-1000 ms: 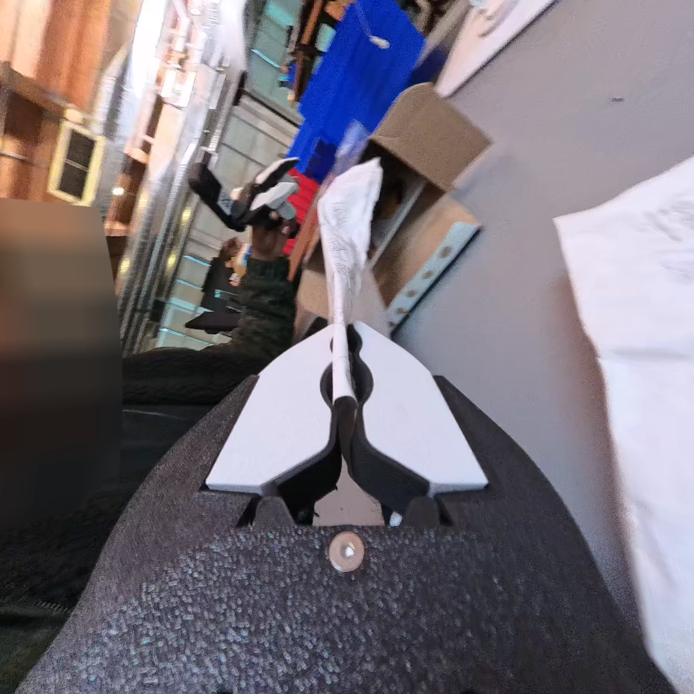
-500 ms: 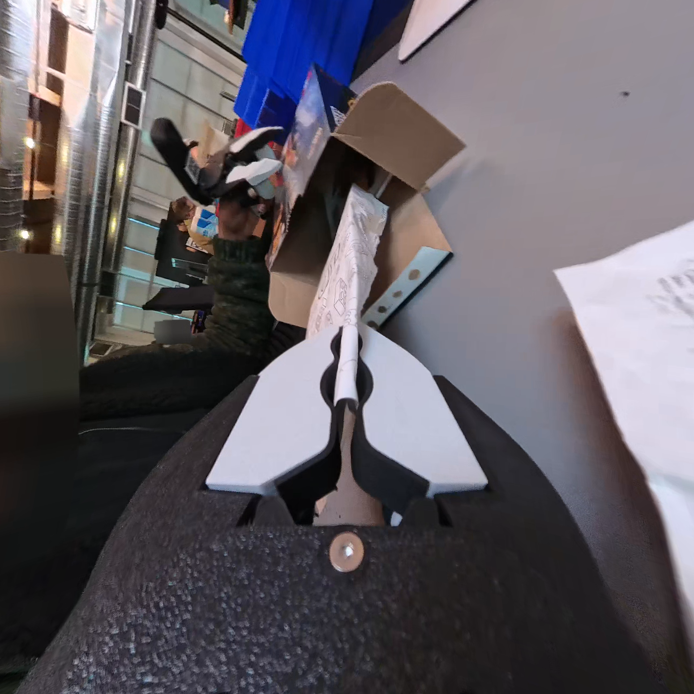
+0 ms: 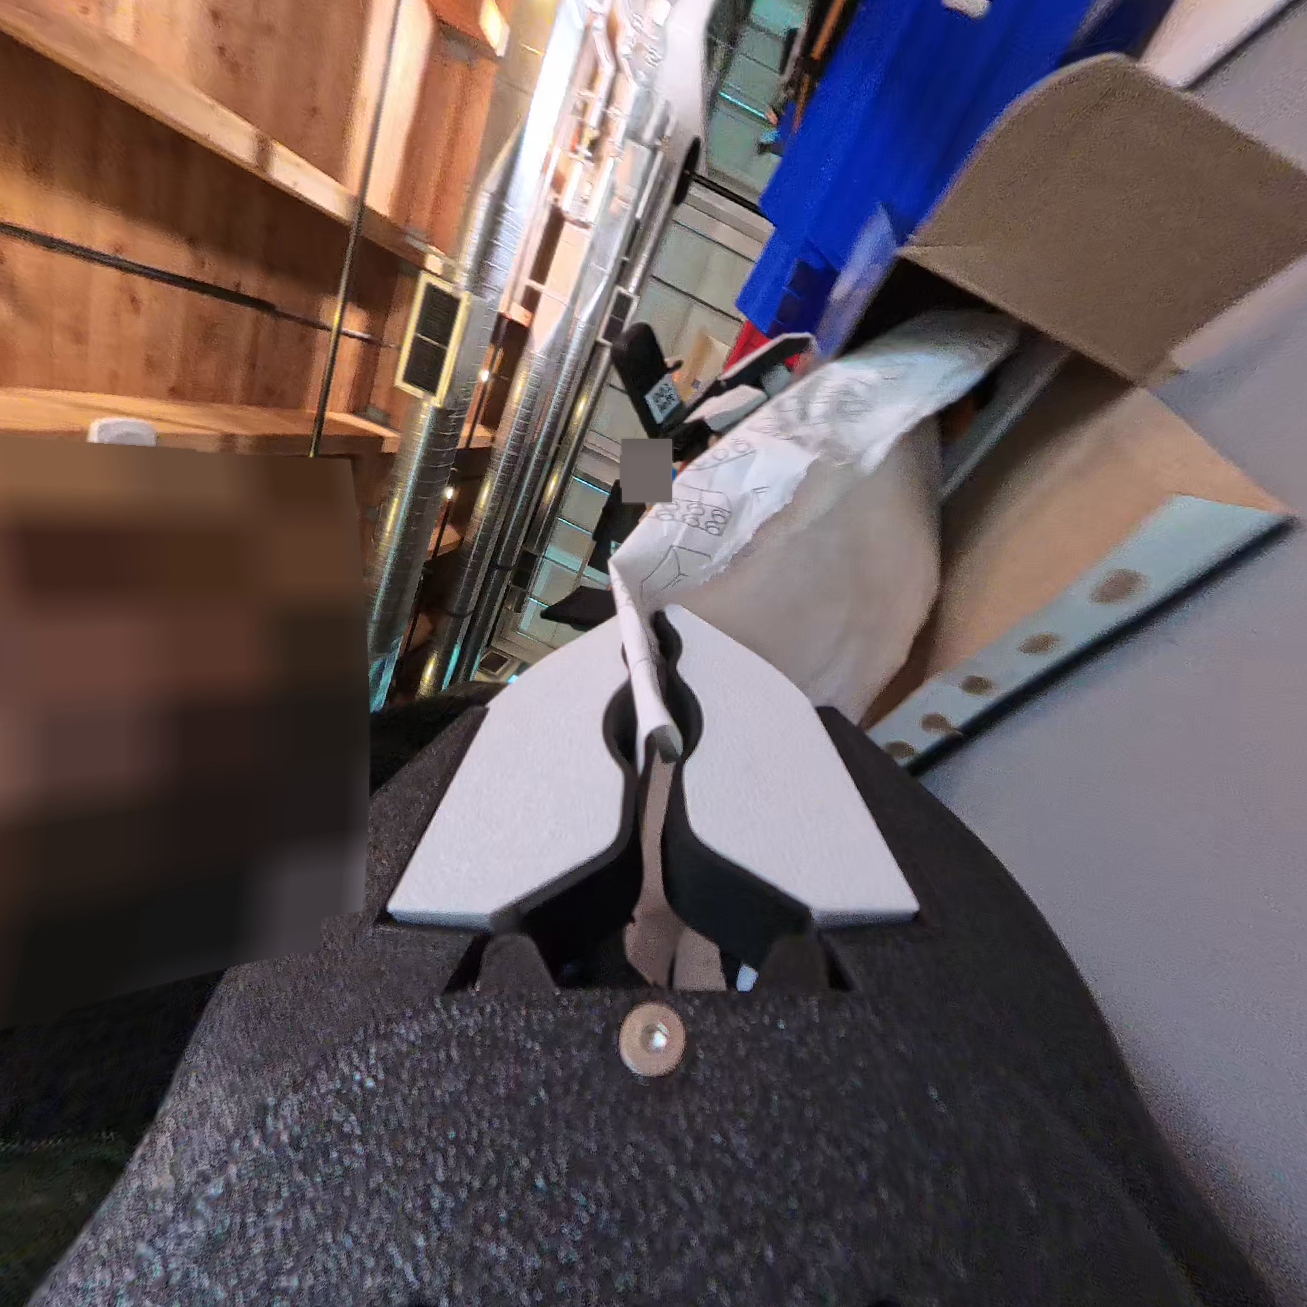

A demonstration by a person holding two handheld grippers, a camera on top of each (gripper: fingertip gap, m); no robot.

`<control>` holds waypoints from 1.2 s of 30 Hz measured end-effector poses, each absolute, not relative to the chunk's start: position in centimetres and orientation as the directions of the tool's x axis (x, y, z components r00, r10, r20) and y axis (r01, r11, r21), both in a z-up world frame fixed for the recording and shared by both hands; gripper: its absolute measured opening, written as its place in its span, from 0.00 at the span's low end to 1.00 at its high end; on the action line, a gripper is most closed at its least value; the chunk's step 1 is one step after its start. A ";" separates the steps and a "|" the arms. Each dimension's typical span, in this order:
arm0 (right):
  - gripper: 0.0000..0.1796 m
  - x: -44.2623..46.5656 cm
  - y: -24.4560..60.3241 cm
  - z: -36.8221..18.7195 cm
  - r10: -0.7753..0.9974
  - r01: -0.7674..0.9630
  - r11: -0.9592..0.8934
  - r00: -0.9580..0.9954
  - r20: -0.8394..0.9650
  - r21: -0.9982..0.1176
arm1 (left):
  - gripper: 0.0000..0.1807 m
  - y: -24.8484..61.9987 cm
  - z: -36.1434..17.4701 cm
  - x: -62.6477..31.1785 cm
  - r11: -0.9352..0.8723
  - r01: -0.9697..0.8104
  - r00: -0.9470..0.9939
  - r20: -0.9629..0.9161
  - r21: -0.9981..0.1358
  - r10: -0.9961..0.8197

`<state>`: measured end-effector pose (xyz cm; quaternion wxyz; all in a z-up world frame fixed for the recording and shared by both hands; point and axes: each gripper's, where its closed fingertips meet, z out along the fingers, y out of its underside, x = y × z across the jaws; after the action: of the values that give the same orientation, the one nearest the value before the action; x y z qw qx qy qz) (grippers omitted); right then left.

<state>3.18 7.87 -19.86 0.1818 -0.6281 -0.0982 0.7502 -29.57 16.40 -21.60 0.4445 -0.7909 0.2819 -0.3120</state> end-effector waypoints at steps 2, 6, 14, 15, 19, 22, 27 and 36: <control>0.00 4.1 9.7 -21.7 0.356 -0.175 -0.920 -0.001 -0.934 -0.351 | 0.36 16.8 -21.6 -30.2 -0.438 -0.170 0.673 0.220 -0.883 -0.706; 0.01 5.8 10.8 -24.9 0.418 -0.045 -0.892 0.297 -0.858 -0.450 | 0.35 16.7 -21.7 -30.3 -0.423 -0.178 0.673 0.203 -0.889 -0.711; 0.36 7.5 11.8 -27.5 0.715 0.341 -0.664 0.550 -0.432 -0.665 | 0.34 16.8 -21.8 -30.3 -0.400 -0.203 0.680 0.165 -0.894 -0.714; 0.42 7.8 12.0 -27.4 0.748 0.385 -0.619 0.556 -0.363 -0.685 | 0.34 16.8 -21.8 -30.3 -0.398 -0.205 0.680 0.162 -0.894 -0.715; 0.63 8.2 11.8 -26.4 0.873 0.597 -0.421 0.471 -0.126 -0.682 | 0.34 16.8 -21.8 -30.3 -0.394 -0.207 0.678 0.159 -0.896 -0.717; 0.66 6.9 11.0 -25.2 0.927 0.689 -0.353 0.348 -0.139 -0.633 | 0.34 16.8 -21.8 -30.3 -0.392 -0.205 0.676 0.160 -0.897 -0.720; 0.66 4.9 10.7 -25.1 0.904 0.806 -0.352 0.160 -0.397 -0.476 | 0.33 16.9 -21.8 -30.3 -0.387 -0.204 0.675 0.157 -0.899 -0.721; 0.02 2.2 6.8 -24.3 0.573 0.821 -0.432 -0.069 -0.816 -0.373 | 0.33 16.8 -21.8 -30.4 -0.376 -0.196 0.666 0.159 -0.905 -0.729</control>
<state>2.17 6.82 -24.26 -0.1203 -0.6716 -0.5192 0.5148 -30.36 16.80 -21.84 0.4732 -0.7803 0.2964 -0.2817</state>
